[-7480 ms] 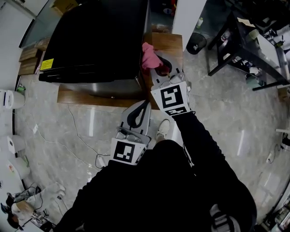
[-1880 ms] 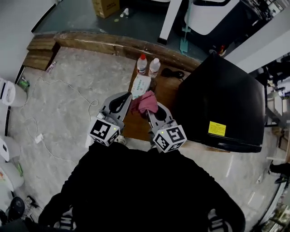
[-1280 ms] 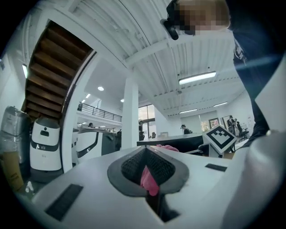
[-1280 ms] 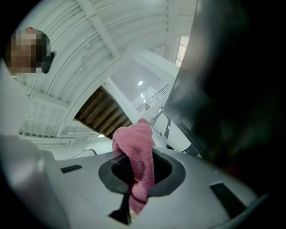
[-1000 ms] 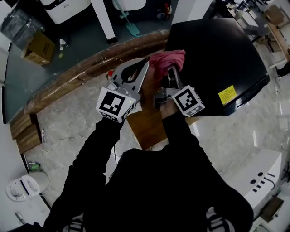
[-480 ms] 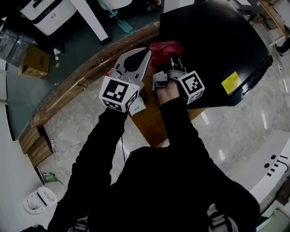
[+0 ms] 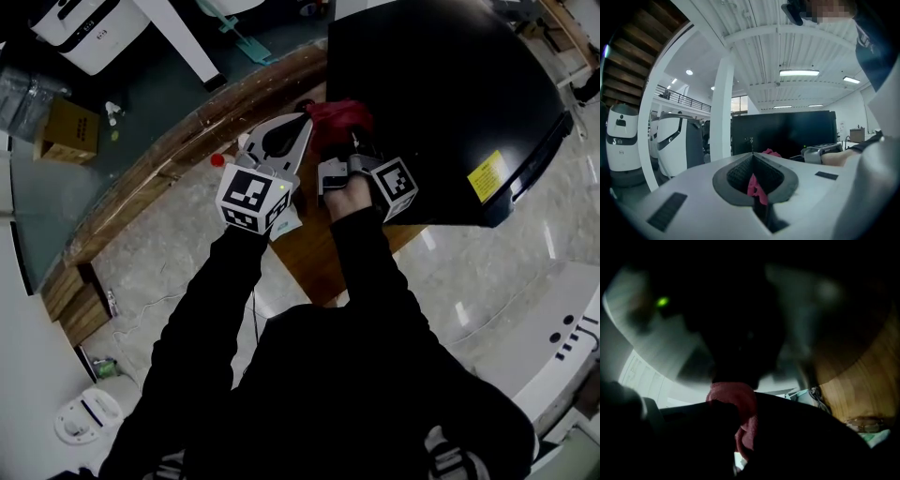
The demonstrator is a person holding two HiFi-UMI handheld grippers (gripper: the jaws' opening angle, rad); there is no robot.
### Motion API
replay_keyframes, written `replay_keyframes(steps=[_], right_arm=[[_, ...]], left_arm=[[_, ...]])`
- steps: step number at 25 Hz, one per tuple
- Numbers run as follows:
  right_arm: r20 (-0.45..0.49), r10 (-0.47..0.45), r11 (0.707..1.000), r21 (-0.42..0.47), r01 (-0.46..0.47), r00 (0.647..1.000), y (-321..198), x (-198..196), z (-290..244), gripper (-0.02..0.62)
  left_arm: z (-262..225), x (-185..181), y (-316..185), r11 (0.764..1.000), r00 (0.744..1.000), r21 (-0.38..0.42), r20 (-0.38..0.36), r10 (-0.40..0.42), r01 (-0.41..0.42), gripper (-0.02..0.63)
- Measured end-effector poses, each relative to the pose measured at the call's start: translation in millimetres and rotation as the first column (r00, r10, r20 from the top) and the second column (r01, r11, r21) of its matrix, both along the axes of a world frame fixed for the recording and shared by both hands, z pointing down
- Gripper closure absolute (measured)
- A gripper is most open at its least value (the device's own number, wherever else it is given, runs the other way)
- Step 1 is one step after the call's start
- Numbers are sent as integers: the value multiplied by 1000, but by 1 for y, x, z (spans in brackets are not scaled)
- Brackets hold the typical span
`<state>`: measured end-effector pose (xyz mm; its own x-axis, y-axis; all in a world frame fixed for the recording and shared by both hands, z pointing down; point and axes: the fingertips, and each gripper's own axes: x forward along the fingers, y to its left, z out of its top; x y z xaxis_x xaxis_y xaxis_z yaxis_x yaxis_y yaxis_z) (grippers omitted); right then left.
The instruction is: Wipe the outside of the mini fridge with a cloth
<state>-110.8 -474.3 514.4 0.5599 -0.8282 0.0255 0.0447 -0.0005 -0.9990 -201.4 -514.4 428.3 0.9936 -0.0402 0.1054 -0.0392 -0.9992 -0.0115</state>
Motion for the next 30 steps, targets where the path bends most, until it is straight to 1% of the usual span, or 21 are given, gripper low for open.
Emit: replay_keyframes(steps=[5,11,15,19,24,30], right_arm=[[9,3,1000,11,-3,1000,-3,5,46,558],[37,-2,998,-62,4,999,0,6,98,558],[73,2,995,-96,5,997,2,5,133,558],[97,15,991,-137,-1,995,6,6,166,558],[119,12,984,-178,10,993,8,5,201,558],[176,33,973,-232,9,984,13,6,248,558]], left_arm=[[56,4,4,999,997,-42,75,19,-16,600],[116,13,13,997,983,-73,176,49,-36,600],[150,16,17,996,966,-80,248,68,-49,600],[178,19,24,989,945,-133,310,100,-60,600],[206,20,30,988,916,-127,381,127,-85,600],[221,16,31,988,905,-134,408,125,-76,600]])
